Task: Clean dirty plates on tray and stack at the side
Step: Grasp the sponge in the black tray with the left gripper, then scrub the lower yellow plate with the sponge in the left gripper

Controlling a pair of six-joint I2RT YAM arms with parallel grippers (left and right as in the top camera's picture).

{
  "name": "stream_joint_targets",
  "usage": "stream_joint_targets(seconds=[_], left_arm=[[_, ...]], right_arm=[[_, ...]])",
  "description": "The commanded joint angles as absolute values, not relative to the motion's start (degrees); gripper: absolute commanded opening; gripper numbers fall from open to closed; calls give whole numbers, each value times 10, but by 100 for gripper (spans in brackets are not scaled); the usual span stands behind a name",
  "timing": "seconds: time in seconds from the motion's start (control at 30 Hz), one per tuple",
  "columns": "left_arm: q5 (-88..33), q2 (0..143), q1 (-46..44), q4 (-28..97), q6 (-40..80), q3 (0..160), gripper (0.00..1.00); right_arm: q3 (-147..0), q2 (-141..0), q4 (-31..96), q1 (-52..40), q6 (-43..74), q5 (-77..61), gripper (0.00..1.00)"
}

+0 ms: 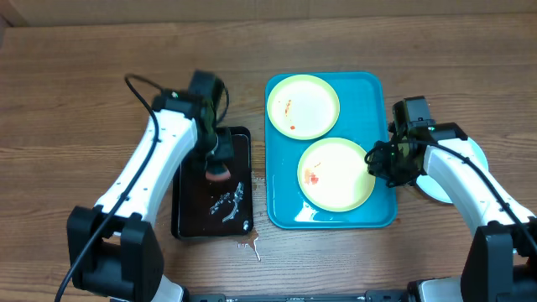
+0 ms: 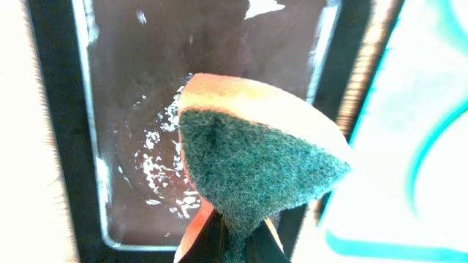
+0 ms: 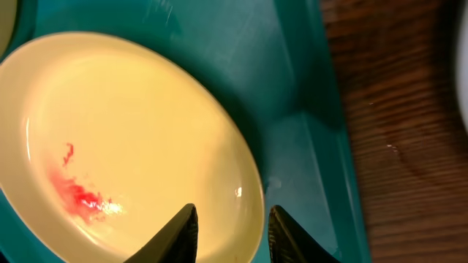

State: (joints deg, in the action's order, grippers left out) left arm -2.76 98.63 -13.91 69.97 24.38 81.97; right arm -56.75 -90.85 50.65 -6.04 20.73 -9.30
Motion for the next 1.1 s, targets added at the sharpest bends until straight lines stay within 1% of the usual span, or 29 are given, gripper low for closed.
stream_joint_targets(seconds=[0.0,0.2,0.3,0.4,0.5,0.57,0.63,0.77,0.9,0.97,1.07], left_arm=[[-24,985,-143,726,214,883,4],[-39,985,-143,748,200,922,4],[-51,985,-143,748,189,923,4],[-51,985,-143,748,188,923,4],[-51,985,-143,749,188,923,4],[-52,985,-143,750,188,923,4],[-56,985,-143,749,187,923,4],[-62,985,-144,741,189,922,4],[-91,985,-161,717,192,919,4],[-100,988,-180,698,197,914,4],[-102,1000,-229,654,215,901,4]], right_arm=[[-544,-895,476,-64,173,-119,34],[-516,-896,433,-77,180,-44,34],[-495,-897,404,-81,180,-37,34],[-476,-897,375,-82,179,-36,28],[-472,-897,375,-82,179,-77,16],[-472,-897,373,-87,177,-101,12],[-472,-897,373,-98,177,-104,4],[-472,-897,372,-138,181,-74,4],[-472,-897,374,-166,242,-10,4],[-472,-897,372,-168,256,-10,4],[-472,-897,362,-168,248,-11,4]])
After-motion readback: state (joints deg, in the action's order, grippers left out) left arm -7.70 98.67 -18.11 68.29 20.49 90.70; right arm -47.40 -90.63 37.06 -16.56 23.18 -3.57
